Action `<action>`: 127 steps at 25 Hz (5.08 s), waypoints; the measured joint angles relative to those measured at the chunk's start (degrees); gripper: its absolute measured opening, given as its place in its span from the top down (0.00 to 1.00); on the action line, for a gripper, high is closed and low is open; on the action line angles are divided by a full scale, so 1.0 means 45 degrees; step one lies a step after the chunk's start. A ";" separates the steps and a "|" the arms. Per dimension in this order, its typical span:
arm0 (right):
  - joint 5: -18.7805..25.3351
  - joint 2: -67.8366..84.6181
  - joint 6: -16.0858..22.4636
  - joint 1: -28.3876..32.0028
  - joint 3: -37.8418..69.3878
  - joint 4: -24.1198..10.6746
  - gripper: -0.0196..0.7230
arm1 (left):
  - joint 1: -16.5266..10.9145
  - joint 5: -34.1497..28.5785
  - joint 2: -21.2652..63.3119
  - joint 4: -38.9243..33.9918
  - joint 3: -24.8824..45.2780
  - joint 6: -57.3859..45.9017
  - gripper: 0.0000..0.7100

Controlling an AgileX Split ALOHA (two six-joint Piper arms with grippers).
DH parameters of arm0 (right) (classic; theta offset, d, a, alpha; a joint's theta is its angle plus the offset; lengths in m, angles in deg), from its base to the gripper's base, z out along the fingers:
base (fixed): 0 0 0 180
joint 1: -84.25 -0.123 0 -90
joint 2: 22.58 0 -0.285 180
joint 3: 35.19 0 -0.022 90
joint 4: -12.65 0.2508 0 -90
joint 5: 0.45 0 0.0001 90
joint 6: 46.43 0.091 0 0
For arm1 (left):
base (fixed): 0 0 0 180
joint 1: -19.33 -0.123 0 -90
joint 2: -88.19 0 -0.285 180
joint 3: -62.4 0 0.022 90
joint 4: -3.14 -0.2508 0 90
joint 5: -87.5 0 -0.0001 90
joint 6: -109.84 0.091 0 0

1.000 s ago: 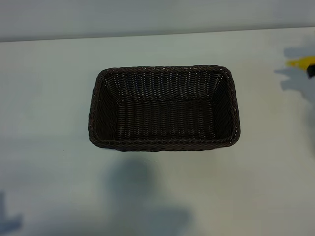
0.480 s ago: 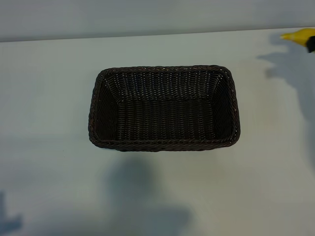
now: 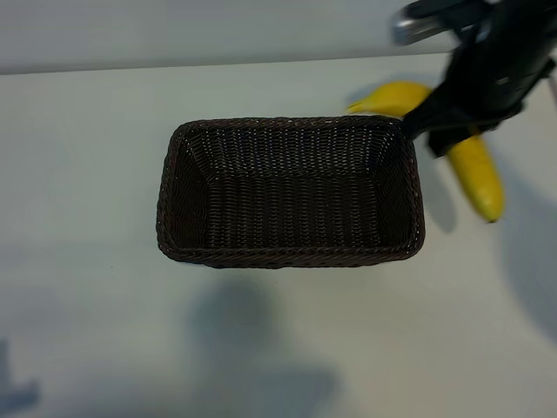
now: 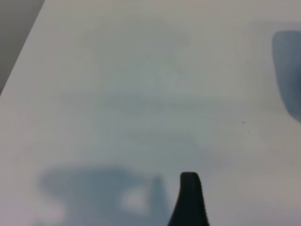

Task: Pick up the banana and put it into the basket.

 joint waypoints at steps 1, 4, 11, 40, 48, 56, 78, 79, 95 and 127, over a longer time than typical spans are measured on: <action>-0.0103 0.0000 -0.0055 -0.0426 0.0000 0.0000 0.42 | 0.0000 0.0000 0.0000 0.0000 0.0000 0.0000 0.16; -0.0386 0.0000 -0.0878 -0.1455 0.0000 0.0004 0.42 | 0.0000 0.0000 0.0000 0.0000 0.0000 0.0000 0.16; -0.2052 0.0000 -0.3898 -0.2789 0.0000 0.0026 0.42 | 0.0000 0.0000 0.0000 0.0000 0.0000 0.0000 0.16; -0.5513 -0.2676 -0.6839 -0.3506 0.0000 0.0016 0.22 | 0.0000 0.0000 0.0000 0.0000 0.0000 -0.0015 0.16; -0.3746 -0.2676 -0.5208 -0.3506 -0.1370 0.0016 0.10 | 0.0000 0.0000 0.0000 0.0000 0.0000 -0.0015 0.16; -0.0094 -0.2664 -0.1921 -0.3319 -0.4725 -0.0032 0.19 | 0.0000 0.0000 0.0000 0.0000 0.0000 -0.0015 0.16; 0.1204 -0.3497 0.1478 0.4584 -0.4939 -0.1807 0.20 | 0.0000 0.0000 0.0000 0.0000 0.0000 -0.0001 0.16; 0.1214 -0.3497 0.1366 0.4956 -0.4939 -0.1794 0.20 | 0.0000 0.0000 0.0000 0.0000 0.0000 -0.0001 0.16; 0.1197 -0.0959 0.0564 0.6057 -0.0901 -0.1136 0.26 | 0.0000 0.0000 0.0000 -0.0012 0.0000 -0.0014 0.16; -0.0546 1.6151 0.1850 0.6043 1.2306 -0.1435 0.42 | 0.0000 0.0000 0.0000 -0.0012 0.0000 -0.0022 0.16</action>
